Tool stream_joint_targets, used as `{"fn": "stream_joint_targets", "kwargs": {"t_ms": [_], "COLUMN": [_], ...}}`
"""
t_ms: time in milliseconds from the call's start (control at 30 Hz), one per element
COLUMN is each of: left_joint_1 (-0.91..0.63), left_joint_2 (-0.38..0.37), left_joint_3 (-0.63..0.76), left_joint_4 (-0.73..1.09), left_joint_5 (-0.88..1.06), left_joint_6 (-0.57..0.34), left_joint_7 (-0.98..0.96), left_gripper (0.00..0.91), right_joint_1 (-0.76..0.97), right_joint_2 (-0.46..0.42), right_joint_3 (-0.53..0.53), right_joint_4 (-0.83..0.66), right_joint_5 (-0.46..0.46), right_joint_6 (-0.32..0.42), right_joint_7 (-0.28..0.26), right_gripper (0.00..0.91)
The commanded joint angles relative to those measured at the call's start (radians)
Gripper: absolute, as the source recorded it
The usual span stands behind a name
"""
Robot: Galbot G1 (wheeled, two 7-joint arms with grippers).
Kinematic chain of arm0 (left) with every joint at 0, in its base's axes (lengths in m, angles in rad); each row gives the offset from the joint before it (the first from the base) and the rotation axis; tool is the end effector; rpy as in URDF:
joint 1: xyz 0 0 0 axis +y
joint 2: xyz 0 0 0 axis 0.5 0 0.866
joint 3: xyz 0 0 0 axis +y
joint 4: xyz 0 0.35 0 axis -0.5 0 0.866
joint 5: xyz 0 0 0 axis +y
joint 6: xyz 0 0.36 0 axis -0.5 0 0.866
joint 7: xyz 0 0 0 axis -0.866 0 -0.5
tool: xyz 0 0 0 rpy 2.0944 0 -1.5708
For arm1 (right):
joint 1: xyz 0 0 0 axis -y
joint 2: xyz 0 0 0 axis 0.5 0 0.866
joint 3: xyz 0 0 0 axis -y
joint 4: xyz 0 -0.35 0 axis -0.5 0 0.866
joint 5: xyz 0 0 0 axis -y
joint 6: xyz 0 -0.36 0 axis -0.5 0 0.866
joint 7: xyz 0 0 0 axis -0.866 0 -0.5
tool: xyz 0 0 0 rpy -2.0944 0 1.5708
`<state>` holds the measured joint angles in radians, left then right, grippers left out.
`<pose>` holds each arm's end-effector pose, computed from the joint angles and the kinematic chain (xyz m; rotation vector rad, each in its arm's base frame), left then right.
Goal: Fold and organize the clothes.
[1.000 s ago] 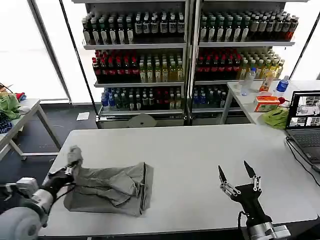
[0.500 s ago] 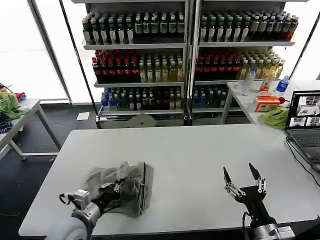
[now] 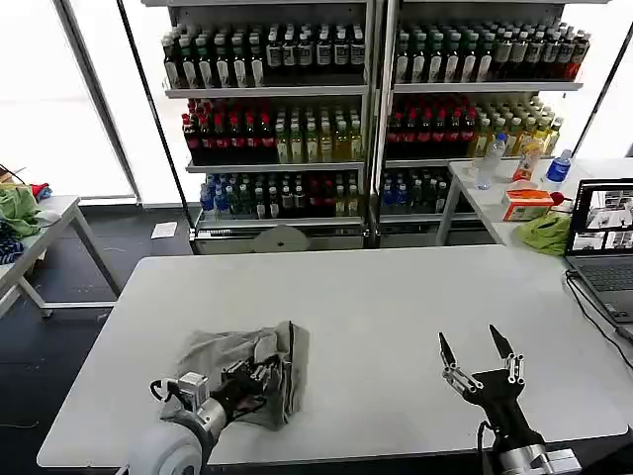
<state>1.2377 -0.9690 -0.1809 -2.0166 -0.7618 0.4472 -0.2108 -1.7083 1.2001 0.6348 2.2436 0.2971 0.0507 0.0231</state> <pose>0.2583 0.0203 -0.2763 -0.4906 -2.5960 0.1469 0.1559 -0.0746 -0.2553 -0.1902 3.0726 -0.0893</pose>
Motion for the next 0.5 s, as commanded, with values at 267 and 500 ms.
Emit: {"fn": "stream_joint_targets", "kwargs": {"t_ms": [267, 500], "left_joint_1": [0.051, 0.205], "left_joint_2": [0.039, 0.037], "left_joint_3": [-0.309, -0.542], "left_joint_4": [-0.074, 0.008], "left_joint_5": [-0.078, -0.014], "left_joint_6": [0.05, 0.027], "left_joint_7": [0.061, 0.162], "left_gripper": [0.907, 0.907], "right_joint_1": [-0.004, -0.004], "right_joint_2": [-0.008, -0.012], "right_joint_3": [-0.002, -0.008], "right_joint_4": [0.003, 0.003], "right_joint_5": [-0.001, -0.002], "right_joint_6": [0.0, 0.002], "right_joint_7": [-0.001, -0.002], "right_gripper": [0.907, 0.907]}}
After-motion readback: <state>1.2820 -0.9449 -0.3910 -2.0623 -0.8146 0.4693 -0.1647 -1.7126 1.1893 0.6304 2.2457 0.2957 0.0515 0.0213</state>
